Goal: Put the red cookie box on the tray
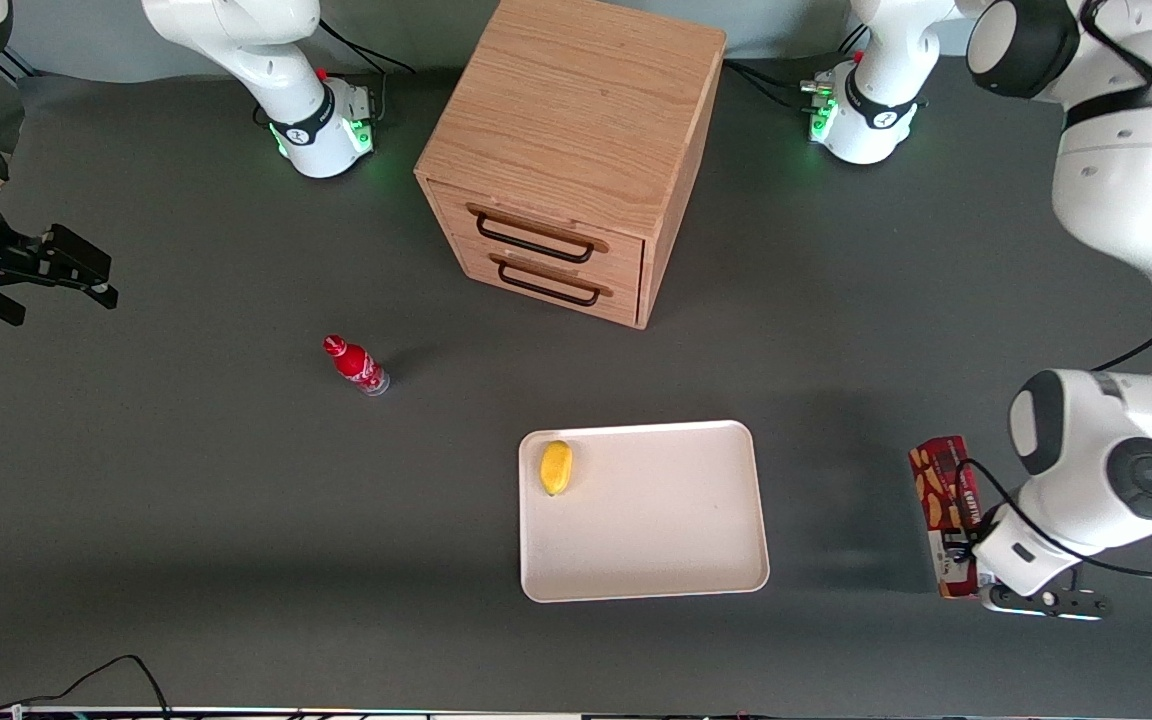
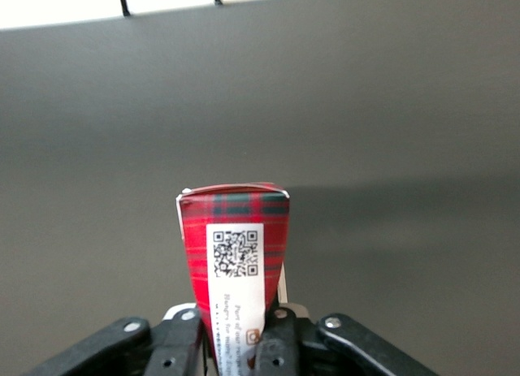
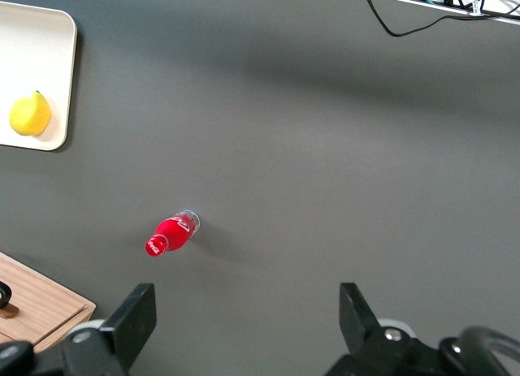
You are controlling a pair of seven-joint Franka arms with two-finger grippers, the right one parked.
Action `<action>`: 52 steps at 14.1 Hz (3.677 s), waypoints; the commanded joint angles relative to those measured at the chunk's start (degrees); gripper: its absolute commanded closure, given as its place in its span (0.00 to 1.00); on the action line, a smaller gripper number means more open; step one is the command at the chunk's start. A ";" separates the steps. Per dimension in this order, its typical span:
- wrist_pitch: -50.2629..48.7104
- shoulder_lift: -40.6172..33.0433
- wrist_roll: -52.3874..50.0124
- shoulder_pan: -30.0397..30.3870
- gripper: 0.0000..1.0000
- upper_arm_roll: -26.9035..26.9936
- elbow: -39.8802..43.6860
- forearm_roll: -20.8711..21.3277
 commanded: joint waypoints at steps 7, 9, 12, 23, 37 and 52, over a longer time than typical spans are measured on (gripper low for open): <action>-23.60 -11.87 -18.14 -7.08 1.00 -8.22 8.72 -0.62; -20.89 -9.50 -21.85 -11.65 1.00 -7.35 10.40 -0.09; -14.30 -4.24 -24.15 -14.82 1.00 -7.08 10.05 2.27; 1.80 10.63 -25.82 -21.33 1.00 -3.74 8.91 8.16; -3.25 9.25 -27.41 -20.28 0.00 -4.00 8.64 9.93; -32.19 -21.96 3.52 0.10 0.00 -4.62 -0.50 -6.50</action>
